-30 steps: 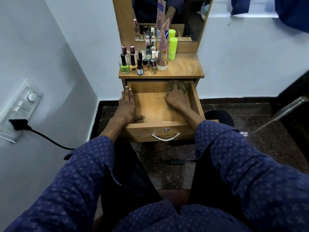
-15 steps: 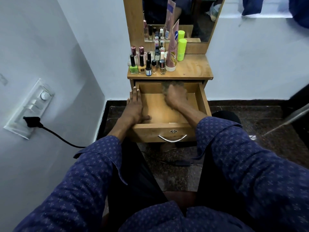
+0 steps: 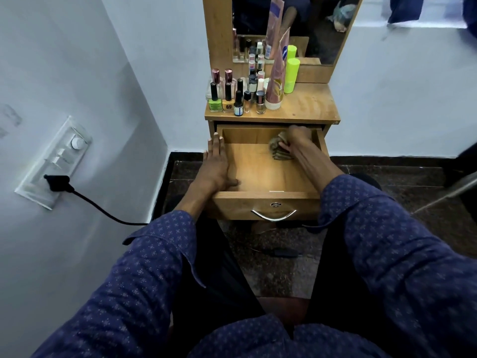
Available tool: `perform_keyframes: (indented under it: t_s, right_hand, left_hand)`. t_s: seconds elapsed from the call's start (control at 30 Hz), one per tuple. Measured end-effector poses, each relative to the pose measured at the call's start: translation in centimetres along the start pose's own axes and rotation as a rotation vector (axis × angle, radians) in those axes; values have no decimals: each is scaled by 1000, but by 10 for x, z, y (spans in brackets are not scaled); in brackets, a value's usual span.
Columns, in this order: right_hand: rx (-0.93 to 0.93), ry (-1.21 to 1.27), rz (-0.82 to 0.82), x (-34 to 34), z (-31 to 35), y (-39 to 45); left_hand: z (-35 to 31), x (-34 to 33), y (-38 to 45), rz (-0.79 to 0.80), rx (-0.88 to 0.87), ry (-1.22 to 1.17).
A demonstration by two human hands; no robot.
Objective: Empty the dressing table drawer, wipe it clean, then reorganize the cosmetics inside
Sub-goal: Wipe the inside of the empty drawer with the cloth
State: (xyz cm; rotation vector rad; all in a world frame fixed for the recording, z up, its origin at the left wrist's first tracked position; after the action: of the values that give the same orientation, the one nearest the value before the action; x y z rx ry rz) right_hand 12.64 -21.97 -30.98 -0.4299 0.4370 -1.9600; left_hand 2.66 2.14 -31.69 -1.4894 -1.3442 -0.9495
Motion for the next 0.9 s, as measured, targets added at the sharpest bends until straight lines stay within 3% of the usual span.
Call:
perform_keyframes:
  t_s: [0.1,0.27,0.33,0.47,0.63,0.77,0.9]
  right_hand:
    - [-106,89,36,-35,-9,-14]
    - [-29,-141,447,-122,-24,-66]
    - [17,-192,508,-135,-24,-77]
    - [5,-116,473,-116,-35,-62]
    - [172,-97,187,-47,-19,-38]
    - [426,-398,334,2,10,-48]
    - [771,-558,80,65,43,-67]
  left_hand:
    - [1,1,-1,3,-4,15]
    - [0,1,-1,2,-21,16]
    - [-1,0,-1,13,-11,18]
    - [0,3,-1,2,-10,18]
    - [2,3,0,7,-14,15]
    - [-17,11,-1,-72,-61,61]
    - [-61,5,-3,-89,-111,-52]
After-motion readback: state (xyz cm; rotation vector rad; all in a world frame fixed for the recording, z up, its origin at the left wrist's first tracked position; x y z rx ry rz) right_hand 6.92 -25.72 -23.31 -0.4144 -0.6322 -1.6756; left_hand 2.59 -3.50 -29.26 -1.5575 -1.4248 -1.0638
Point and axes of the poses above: each hand's wrist, its own y-axis towards the middle knuckle, its own x-axis out of the back of the hand, z = x × y, the point moved 8 cm from there along y, towards the middle knuckle, and after that the axes turned 4 degrees about -z, right-handed, at the moved point
